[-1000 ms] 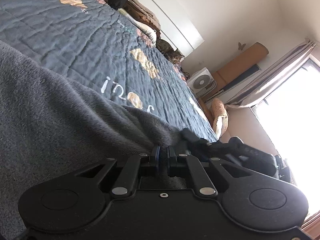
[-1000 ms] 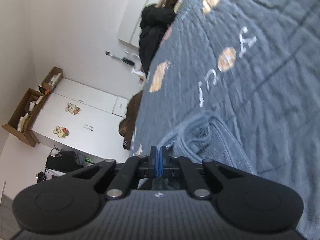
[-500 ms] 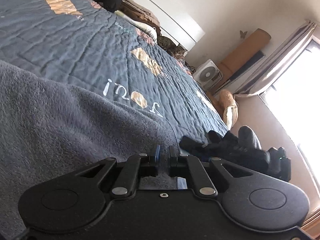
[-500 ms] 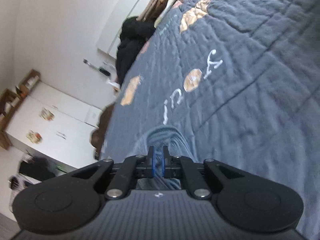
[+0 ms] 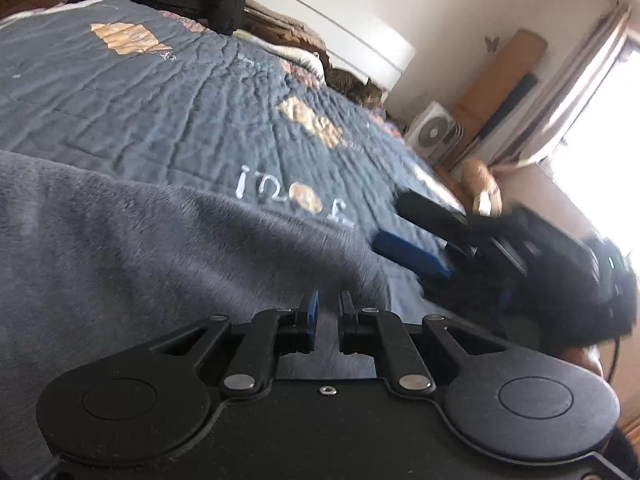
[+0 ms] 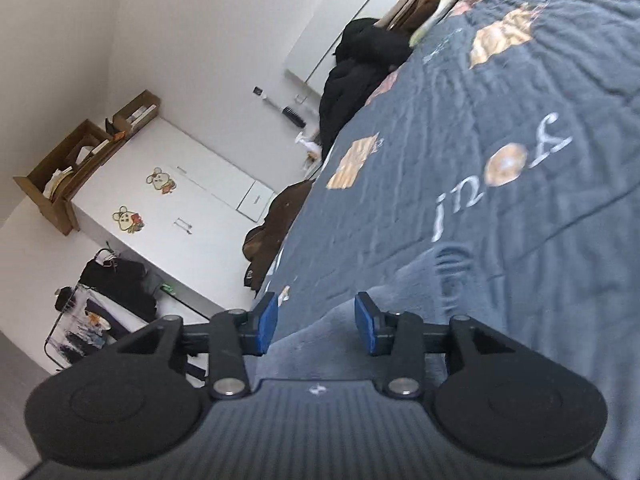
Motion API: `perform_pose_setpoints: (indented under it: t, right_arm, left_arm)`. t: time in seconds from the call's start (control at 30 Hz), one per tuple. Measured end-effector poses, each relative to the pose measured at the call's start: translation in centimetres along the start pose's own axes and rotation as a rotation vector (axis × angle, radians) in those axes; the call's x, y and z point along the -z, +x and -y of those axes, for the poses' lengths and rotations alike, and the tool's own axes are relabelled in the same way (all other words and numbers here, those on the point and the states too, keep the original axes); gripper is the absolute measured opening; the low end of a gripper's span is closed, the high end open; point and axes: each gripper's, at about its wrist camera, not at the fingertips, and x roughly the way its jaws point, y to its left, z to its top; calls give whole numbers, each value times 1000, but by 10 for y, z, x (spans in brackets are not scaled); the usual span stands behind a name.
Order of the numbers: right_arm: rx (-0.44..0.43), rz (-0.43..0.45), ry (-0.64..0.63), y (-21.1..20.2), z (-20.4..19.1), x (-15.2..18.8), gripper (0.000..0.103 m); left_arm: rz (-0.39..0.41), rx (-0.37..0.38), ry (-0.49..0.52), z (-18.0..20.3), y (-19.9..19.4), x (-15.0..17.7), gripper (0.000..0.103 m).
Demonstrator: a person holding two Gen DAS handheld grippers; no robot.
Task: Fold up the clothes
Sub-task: 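Open both grippers and release the blanket onto the quilt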
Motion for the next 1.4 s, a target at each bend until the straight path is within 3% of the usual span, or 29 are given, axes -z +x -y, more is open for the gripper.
perform_pose_setpoints:
  t: [0.13,0.3,0.43,0.5,0.57,0.7,0.8,0.9,1.13,1.27,1.4]
  right_arm:
    - [113,10,25,21,20,1,42]
    - [259,61,101,6,55,-10,43]
    - [218,69,91,-19,39,-15,43]
    - [174,58,36,-29,12,-12,44]
    - [120,16,-21,-31,-17,2,49]
    - [53,-132,-81,-19,-54,51,60]
    - [139,-248,-116,-6,-48,85,61]
    - [197,-274,-131,-13,-33,103,60]
    - [282,-183,-115,-77,-37,108,61]
    - [275,-141,-152,-104,-60,127,63]
    - [210,-110,-180,-100,-76,151,71]
  left_arm:
    - [-26,-32,-6,-7,-15,12,15]
    - [-30,-89,-11,-23,-49,26,28]
    - [20,-107,-23,-38,-86,26,28]
    - [41,-109,-29,-41,-101,27,34]
    - [39,-126,-19,-45,-108,29,41]
    - [-46,-157,-25,-59,-104,41,42]
    - [-120,-205,27,-66,-100,54,42]
    - [-155,-183,67,-67,-114,63,42]
    - [-164,-180,58,-77,-162,65,43]
    - [-94,-78,31,-67,-191,65,54]
    - [-84,23,-1,-54,-187,72,61]
